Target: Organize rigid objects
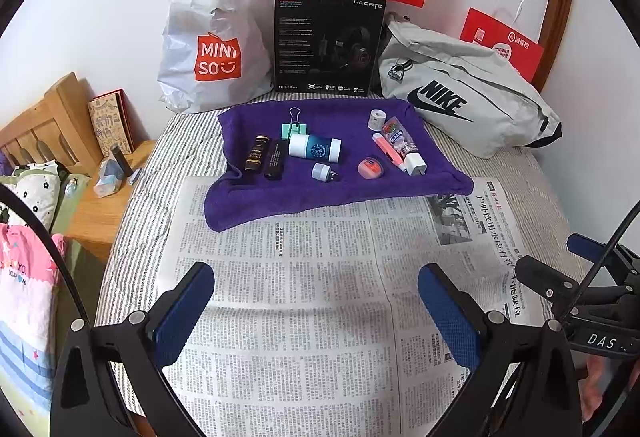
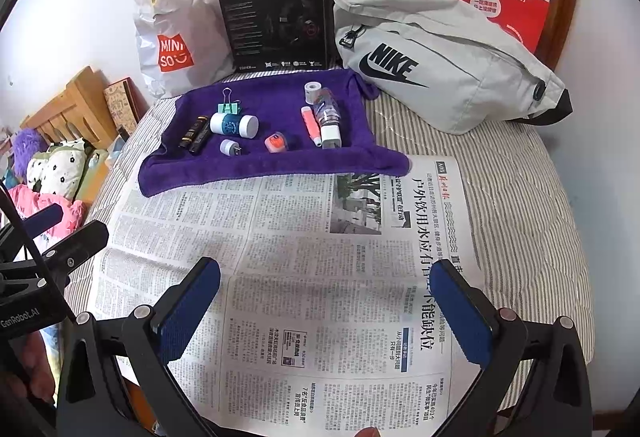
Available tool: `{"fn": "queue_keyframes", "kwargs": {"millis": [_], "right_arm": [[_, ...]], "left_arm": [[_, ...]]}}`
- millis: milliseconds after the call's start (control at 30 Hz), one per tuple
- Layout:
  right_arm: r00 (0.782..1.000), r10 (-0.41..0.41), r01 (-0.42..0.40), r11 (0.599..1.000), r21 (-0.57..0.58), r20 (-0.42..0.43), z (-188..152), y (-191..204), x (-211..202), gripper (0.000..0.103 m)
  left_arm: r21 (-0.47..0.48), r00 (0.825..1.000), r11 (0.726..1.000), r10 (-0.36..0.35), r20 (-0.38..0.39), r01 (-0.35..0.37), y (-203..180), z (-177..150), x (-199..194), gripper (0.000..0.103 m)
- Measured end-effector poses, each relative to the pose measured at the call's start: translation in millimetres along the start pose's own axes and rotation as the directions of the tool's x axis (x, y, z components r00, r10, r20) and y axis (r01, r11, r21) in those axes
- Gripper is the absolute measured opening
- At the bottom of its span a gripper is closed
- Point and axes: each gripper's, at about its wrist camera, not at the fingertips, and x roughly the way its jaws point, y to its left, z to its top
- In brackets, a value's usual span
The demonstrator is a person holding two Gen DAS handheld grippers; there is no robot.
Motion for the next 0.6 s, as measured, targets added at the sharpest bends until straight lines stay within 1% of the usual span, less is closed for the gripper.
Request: {"fn": "queue_keyframes", "kwargs": {"millis": [500,600], "right_arm": [[1.000,0.002,-0.002,1.000,0.000,-0.004,0.0,-0.7,0.9,0.103],[1.000,0.003,-0.003,1.000,0.000,-0.005,-0.2,-1.6,2.0,0.103]], "left_arm": [[0.004,1.000,1.000,-0.001,-0.003,0.001,1.2,0.0,1.9,0.103],[0.015,1.000,1.000,-0.008,0.013,0.007,-1.6,1.0,3.2,0.103]]}}
